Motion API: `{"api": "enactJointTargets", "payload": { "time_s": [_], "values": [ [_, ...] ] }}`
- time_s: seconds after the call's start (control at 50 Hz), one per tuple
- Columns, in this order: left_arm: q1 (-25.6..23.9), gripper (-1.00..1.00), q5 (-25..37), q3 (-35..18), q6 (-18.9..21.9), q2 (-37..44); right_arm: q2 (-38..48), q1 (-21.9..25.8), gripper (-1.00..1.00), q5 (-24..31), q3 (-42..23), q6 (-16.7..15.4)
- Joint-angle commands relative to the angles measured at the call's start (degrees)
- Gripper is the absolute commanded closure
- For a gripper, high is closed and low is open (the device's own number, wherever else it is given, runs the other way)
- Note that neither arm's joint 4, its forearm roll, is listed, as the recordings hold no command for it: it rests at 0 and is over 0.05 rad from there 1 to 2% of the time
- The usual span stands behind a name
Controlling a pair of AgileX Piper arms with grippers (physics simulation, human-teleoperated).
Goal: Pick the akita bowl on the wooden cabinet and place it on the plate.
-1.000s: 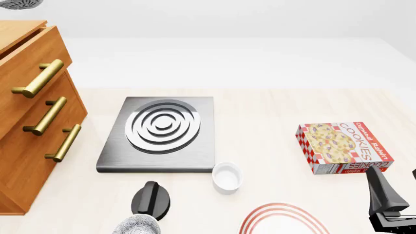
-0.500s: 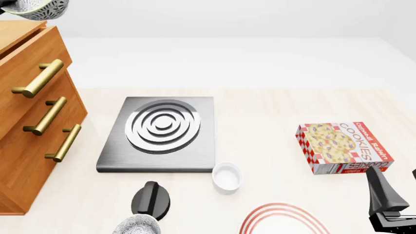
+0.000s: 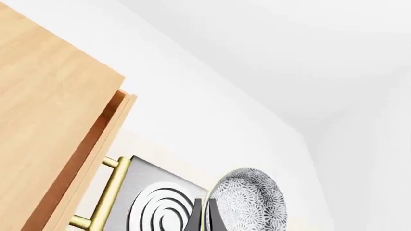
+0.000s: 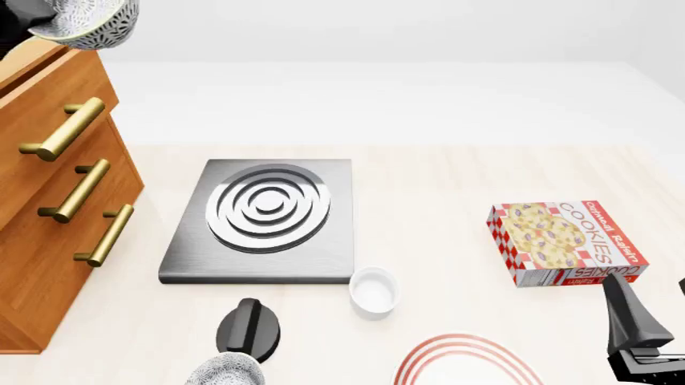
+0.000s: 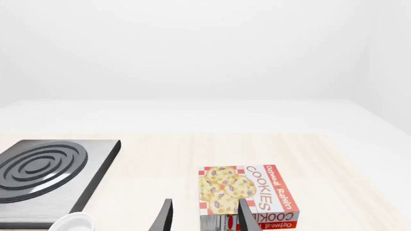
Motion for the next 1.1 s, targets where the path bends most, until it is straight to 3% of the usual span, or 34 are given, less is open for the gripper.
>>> {"api": "enactJointTargets", "payload": {
  "time_s": [0.02, 0.62, 1.1],
  "values": [
    [-1.72, 1.00, -0.73, 1.57, 0.44, -0.16, 0.00, 0.00, -1.00, 0.00, 0.00, 0.00],
    [-7.59, 1.00, -0.79, 6.86, 1.39, -2.46, 0.00, 0.00, -1.00, 0.00, 0.00, 0.00],
    [-12.45, 1.00, 2.10, 5.37, 3.87, -2.40, 0.00, 0.00, -1.00, 0.00, 0.00, 0.00]
  ]
}}
